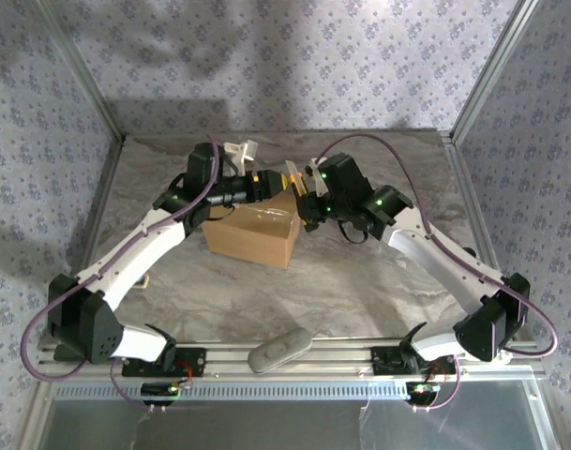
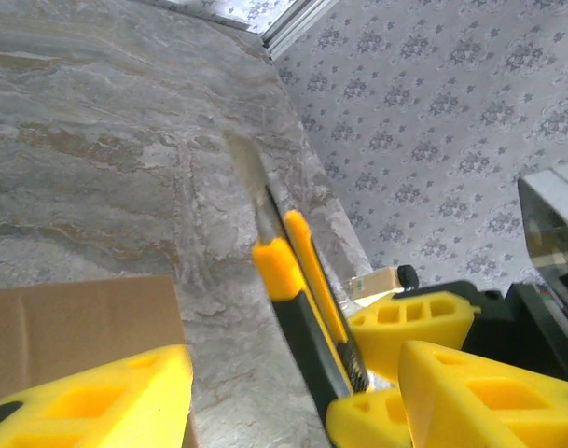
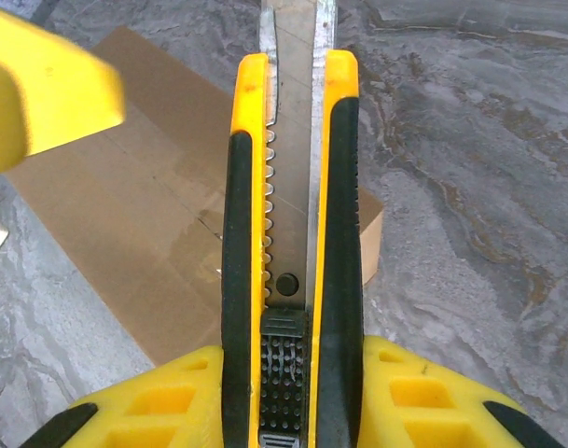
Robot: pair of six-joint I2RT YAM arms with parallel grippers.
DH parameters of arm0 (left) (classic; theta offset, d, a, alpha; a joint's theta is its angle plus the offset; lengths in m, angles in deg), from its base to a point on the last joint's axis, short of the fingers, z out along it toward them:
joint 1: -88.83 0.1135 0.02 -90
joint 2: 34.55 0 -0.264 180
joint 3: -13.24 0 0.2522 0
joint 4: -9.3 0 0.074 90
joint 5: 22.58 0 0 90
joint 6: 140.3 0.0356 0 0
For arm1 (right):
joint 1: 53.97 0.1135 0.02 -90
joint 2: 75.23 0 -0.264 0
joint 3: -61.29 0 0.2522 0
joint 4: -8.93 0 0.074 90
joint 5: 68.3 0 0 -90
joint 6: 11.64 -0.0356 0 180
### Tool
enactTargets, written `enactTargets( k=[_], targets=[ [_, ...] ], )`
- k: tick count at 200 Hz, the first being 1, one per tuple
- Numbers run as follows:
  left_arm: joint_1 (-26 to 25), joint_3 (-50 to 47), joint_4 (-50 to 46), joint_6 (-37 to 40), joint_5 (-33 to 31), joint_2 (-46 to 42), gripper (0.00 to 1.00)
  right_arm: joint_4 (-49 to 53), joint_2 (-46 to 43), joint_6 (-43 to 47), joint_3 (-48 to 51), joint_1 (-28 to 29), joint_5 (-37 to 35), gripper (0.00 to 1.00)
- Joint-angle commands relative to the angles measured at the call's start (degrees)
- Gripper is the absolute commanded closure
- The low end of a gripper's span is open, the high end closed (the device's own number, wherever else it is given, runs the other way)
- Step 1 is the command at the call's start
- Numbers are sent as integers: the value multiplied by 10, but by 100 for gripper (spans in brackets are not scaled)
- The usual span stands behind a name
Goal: Unpack the express box
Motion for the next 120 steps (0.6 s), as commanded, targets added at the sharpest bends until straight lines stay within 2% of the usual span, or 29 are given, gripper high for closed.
enactTargets(
  k=[1, 55, 120],
  targets=[
    [-6, 35, 43, -17, 25, 18, 39, -21, 4, 6, -27, 7, 16, 68],
    [-7, 51, 51, -24, 34, 43, 40, -26, 11, 5, -42, 17, 20, 68],
    [-9, 59, 62, -34, 45, 60, 49, -26, 16, 9, -57, 21, 16, 67]
  ],
)
